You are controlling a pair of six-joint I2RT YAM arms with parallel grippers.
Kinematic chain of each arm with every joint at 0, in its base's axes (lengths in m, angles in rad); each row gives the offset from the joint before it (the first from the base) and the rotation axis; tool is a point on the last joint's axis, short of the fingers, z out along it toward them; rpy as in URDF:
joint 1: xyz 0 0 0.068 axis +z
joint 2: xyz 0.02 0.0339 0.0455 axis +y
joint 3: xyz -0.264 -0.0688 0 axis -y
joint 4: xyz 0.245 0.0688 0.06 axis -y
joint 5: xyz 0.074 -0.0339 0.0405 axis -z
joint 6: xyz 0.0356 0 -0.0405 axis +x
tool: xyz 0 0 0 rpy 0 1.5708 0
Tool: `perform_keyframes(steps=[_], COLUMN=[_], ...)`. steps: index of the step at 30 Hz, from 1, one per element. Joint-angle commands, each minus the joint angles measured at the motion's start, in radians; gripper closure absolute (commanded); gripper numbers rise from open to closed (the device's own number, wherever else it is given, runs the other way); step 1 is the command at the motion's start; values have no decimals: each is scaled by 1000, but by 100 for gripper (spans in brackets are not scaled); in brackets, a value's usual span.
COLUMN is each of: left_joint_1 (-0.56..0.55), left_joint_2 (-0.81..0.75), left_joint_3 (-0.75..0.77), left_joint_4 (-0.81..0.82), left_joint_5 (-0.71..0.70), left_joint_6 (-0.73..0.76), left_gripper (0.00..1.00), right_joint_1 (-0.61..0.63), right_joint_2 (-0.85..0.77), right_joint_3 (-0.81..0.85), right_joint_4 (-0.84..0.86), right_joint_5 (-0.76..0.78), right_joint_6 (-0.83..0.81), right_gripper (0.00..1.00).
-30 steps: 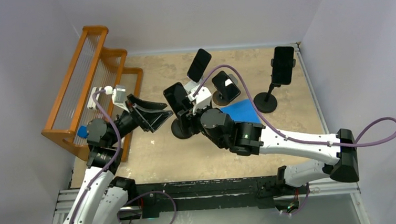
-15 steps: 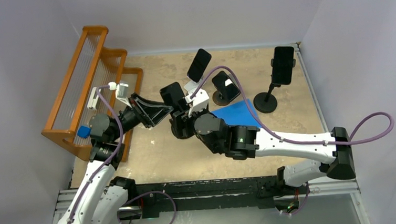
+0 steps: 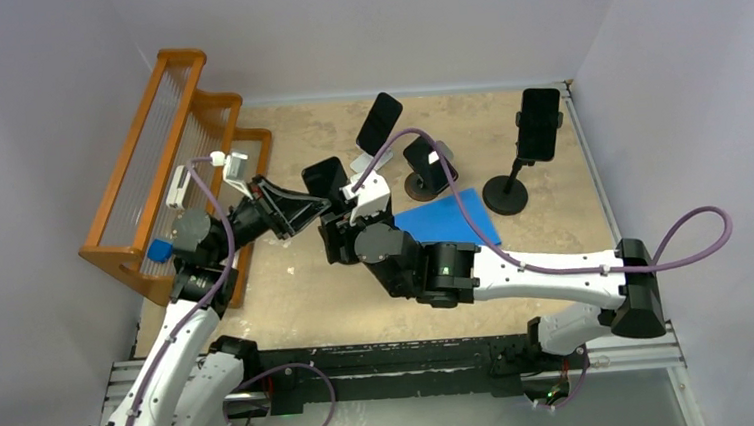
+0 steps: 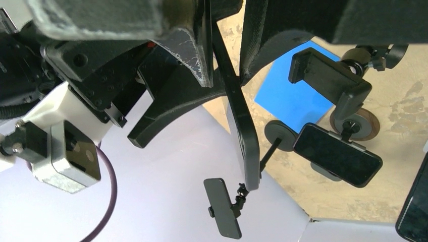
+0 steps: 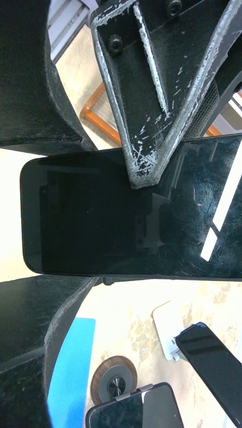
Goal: Remove the phone from the phone stand
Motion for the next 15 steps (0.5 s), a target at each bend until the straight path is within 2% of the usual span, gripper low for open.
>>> perform_keyframes(steps=[1,10,15], left_joint_1=[-3,-5,-5], left_joint_2=[22,34,19], left_joint_3=[66,70,59], left_joint_4=[-39,-36,-29], left_joint_5=[3,29,35], left_joint_6=[-12,-14,-13], left_gripper=[79,81,100], right_joint_1=[15,26,30], right_joint_2=[0,32,40], right_joint_3=[80,110,114], right_joint_4=[46,34,35], right_joint_5=[90,119,120], right_joint_6=[13,8,8], right_gripper=[100,100,100])
